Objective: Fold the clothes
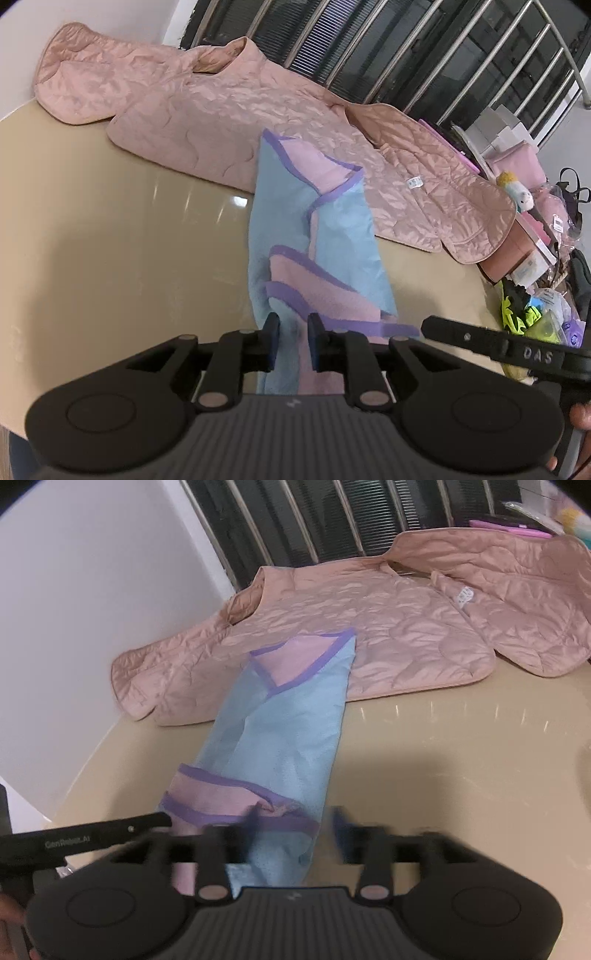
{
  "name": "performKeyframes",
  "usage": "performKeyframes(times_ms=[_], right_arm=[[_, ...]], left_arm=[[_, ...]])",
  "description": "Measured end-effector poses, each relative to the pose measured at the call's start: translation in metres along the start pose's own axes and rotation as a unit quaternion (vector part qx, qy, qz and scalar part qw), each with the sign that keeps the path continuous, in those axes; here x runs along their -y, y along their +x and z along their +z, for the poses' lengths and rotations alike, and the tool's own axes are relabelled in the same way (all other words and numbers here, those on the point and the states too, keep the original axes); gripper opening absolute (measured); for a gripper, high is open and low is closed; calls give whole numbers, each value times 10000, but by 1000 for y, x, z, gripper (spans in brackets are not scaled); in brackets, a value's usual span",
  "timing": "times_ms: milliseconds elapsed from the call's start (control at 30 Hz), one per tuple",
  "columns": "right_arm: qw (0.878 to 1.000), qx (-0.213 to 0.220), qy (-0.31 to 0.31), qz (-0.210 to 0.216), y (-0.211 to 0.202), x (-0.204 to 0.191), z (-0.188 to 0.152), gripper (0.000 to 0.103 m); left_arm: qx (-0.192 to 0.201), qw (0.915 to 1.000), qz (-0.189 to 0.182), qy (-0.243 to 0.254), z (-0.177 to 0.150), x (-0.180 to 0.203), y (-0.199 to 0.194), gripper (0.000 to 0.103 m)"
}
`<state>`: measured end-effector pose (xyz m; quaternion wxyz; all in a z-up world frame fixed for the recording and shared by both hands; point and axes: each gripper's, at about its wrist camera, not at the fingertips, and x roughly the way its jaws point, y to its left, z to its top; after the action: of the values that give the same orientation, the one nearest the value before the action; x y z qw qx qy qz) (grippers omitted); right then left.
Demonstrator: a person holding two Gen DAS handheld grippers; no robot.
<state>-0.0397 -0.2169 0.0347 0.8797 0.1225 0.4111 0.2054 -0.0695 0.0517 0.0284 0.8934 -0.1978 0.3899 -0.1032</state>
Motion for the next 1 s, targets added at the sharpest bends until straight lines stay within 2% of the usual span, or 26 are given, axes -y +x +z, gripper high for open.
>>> performKeyframes(times_ms=[100,200,233,267,300,400,500,533,633,700,733,800,867,900,1000], right_arm=[[9997,-124,159,155,8,-3,-2,50],[9994,-288,155,56,23,-7,-4,49],[9995,-284,150,18,26,-8,-4,41],[9995,-270,144,-21,29,-8,-5,17],[9996,-255,138,-60,31,-8,-5,2],[10000,-32,-4,-41,26,-11,-4,2],[9981,342,-217,457,8,-13,2,2],[9971,392,-256,605,5,-12,5,2],[9970,300,-197,682,17,-1,12,3],[9987,-88,-193,462,36,7,12,7],[9992,-156,-222,287,41,9,10,13],[9988,-74,-482,43,35,4,6,14],[9963,138,-839,-142,16,-3,2,29],[9937,283,-1062,-217,4,-7,-1,30],[9823,487,-1802,142,-27,-19,-13,29]], left_arm=[[-4,10000,6,-19,2,1,3,15],[-45,10000,3,5,2,0,7,15],[-57,10000,-3,19,2,1,8,14],[-56,10000,-32,36,2,1,9,11],[-54,9999,-67,51,1,1,10,5],[38,9997,-225,58,1,3,7,3],[155,9994,-313,71,4,4,3,3],[139,9995,-254,77,5,5,5,3],[88,9999,-32,120,7,4,14,3],[23,9996,127,231,7,4,23,5],[-40,9992,248,297,6,3,27,8],[-12,9992,249,317,5,1,21,12],[103,9993,153,327,6,-3,7,18],[168,9991,86,390,6,-5,-2,26],[168,9972,-240,688,6,-4,-22,28]])
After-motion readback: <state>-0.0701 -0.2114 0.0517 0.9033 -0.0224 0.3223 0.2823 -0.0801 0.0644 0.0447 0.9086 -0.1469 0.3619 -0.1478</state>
